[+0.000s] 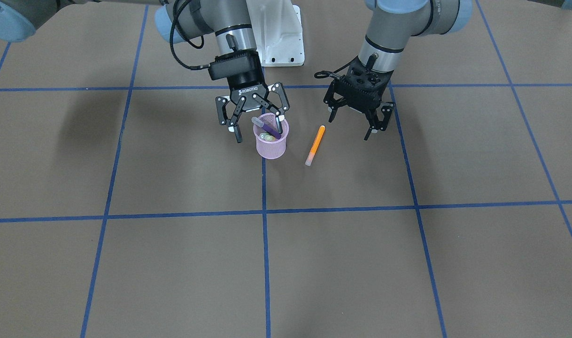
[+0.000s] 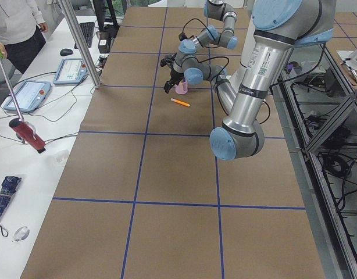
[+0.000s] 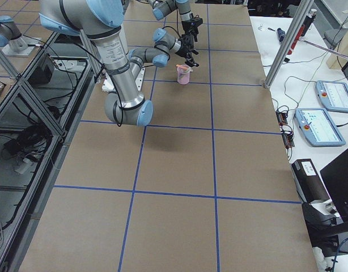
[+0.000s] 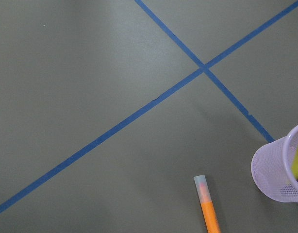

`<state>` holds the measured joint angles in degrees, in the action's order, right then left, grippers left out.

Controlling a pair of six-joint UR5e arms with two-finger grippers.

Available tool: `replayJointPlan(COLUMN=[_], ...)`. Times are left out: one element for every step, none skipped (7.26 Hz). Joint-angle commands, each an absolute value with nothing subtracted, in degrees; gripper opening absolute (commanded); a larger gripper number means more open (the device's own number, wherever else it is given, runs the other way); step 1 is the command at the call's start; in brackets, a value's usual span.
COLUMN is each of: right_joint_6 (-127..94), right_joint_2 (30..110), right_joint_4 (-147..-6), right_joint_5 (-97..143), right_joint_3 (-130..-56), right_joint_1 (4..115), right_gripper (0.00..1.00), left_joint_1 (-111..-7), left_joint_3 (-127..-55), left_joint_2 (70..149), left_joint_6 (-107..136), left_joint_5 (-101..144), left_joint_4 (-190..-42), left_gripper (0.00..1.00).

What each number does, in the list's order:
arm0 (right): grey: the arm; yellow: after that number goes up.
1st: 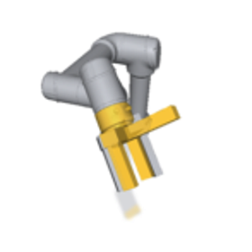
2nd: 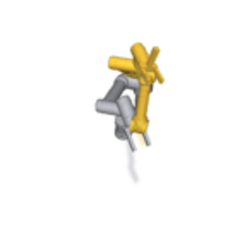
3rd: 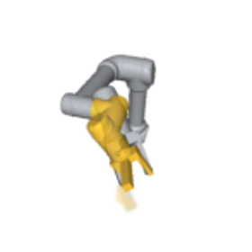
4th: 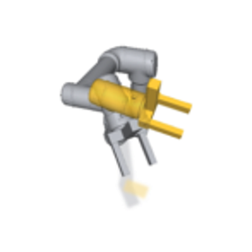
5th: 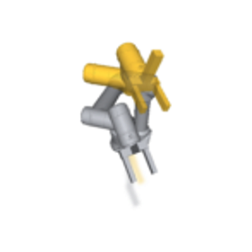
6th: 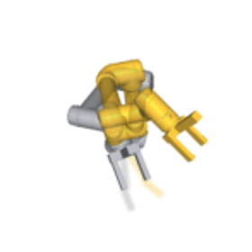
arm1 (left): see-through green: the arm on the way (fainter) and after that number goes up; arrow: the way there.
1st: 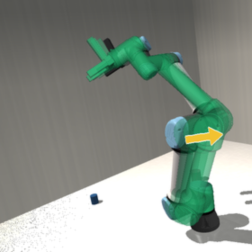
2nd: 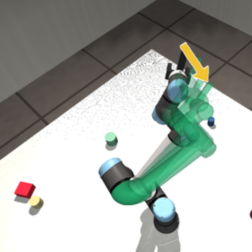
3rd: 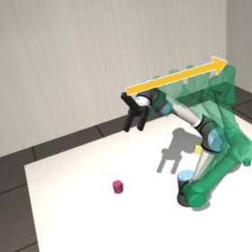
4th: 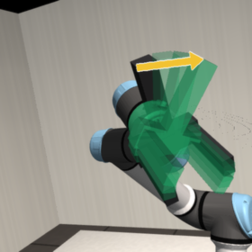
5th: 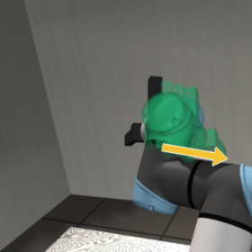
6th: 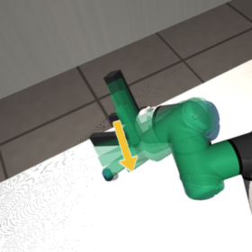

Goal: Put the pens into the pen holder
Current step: 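Withdraw the right gripper while the left gripper grasps the orange marker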

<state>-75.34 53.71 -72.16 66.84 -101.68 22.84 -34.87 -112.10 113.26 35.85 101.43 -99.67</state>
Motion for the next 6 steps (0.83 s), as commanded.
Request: replayJointPlan(right_joint_6=[-69.49, -64.3, -59.29, -52.8, -47.86, -45.81], right_joint_2=[54.14, 54.84, 56.58, 58.69, 60.8, 62.39], right_joint_4=[-81.97, -84.44, -84.46, -84.29, -84.03, -83.94], right_joint_5=[89.56, 98.35, 105.75, 111.04, 114.23, 114.95], right_joint_3=[-103.09, -103.1, -103.18, -103.18, -103.27, -103.79], right_joint_1=[34.58, 39.94, 44.86, 48.83, 51.83, 52.9], right_gripper=[0.99, 1.0, 1.0, 1.0, 1.0, 1.0], left_joint_1=[-34.45, -33.84, -33.75, -33.66, -31.57, -30.16], left_joint_3=[-107.95, -103.84, -99.8, -97.23, -96.77, -96.77], left_joint_2=[113.9, 113.99, 114.86, 116.35, 116.98, 117.07], left_joint_6=[42.6, 44.71, 44.74, 44.91, 44.91, 44.74], left_joint_5=[101.34, 101.34, 101.34, 101.34, 101.25, 101.25], left_joint_4=[-102.63, -106.92, -111.49, -113.19, -113.12, -112.94], left_gripper=[1.0, 1.0, 1.0, 1.0, 0.99, 0.89])
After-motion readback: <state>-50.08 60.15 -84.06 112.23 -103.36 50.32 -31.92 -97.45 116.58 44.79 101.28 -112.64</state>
